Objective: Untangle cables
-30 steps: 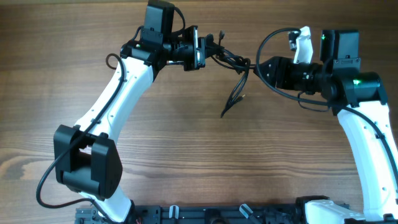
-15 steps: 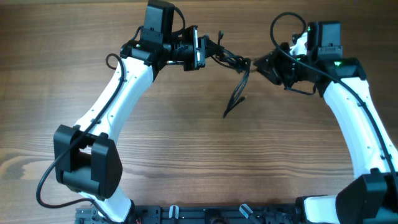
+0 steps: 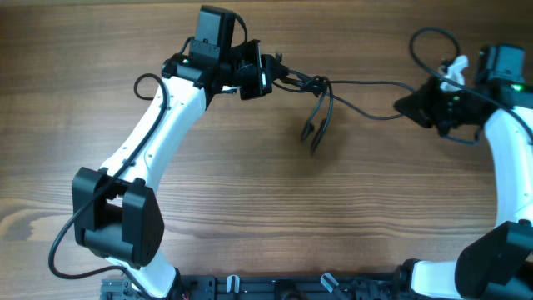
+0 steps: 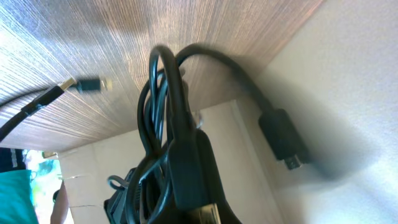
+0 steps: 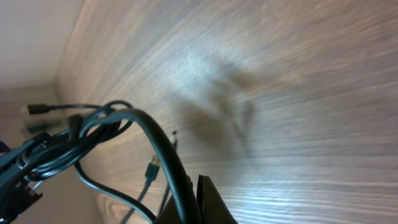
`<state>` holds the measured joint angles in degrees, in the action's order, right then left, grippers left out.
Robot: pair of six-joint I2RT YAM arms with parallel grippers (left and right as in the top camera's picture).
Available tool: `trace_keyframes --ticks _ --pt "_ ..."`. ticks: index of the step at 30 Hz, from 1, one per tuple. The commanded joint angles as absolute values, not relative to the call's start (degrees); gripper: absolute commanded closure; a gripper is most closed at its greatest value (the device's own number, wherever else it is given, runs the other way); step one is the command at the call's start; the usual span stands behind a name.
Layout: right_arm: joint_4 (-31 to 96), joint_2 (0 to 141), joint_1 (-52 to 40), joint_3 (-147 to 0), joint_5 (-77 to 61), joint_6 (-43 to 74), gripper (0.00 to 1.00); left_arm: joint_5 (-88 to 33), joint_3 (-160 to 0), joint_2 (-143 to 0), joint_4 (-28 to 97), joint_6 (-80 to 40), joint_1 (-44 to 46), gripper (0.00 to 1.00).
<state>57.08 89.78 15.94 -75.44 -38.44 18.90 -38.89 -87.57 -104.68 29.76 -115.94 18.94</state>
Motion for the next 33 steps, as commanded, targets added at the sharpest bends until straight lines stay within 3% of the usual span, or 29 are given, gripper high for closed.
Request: trace_keyframes --ticks 1,4,8,13,14,18,20,23,26,28,33 --pt "58.17 88.38 20.34 -76.01 -40.71 7.49 0.96 -34.74 -88.07 -103.92 29.65 -119.31 17.72 0.96" --pt "58.57 88.38 21.93 -76.01 -46.68 -0.64 0.96 -34.59 -88.09 -103.92 29.67 -118.67 17.45 0.96" --pt "62.24 88.38 21.87 -76.01 -66.35 -19.00 0.96 -33.74 -88.07 -103.92 30.94 -117.14 16.56 0.96" --pt "66.43 88.38 20.10 -76.01 -64.62 -21.85 0.96 -30.24 -88.07 -103.92 33.50 -115.66 15.05 0.96" --pt "66.74 88.38 20.10 -76.01 -62.39 -19.49 0.96 -29.82 -88.07 -103.92 34.09 -115.66 14.81 0.96" --pt "65.19 88.38 20.10 -76.01 -27.14 15.92 0.96 -28.60 -88.07 -103.92 35.99 -112.40 13.85 0.96" --pt "65.14 88.38 20.10 -76.01 -18.70 20.99 0.96 -28.58 -88.07 -103.92 37.17 -112.20 13.85 0.96" --pt "64.20 88.38 20.10 -76.01 -16.95 20.80 0.96 -28.60 -88.07 -103.92 37.41 -109.21 13.87 0.96" --pt "62.50 88.38 20.10 -76.01 -25.54 12.49 0.96 -27.55 -88.07 -103.92 37.17 -98.80 13.87 0.96" --pt "61.91 88.38 20.10 -76.01 -33.61 5.67 0.96 -25.26 -88.07 -103.92 36.64 -84.84 13.87 0.96" --pt "61.82 88.38 20.10 -76.01 -35.92 3.18 0.96 -26.41 -88.07 -103.92 36.80 -53.58 14.15 0.96"
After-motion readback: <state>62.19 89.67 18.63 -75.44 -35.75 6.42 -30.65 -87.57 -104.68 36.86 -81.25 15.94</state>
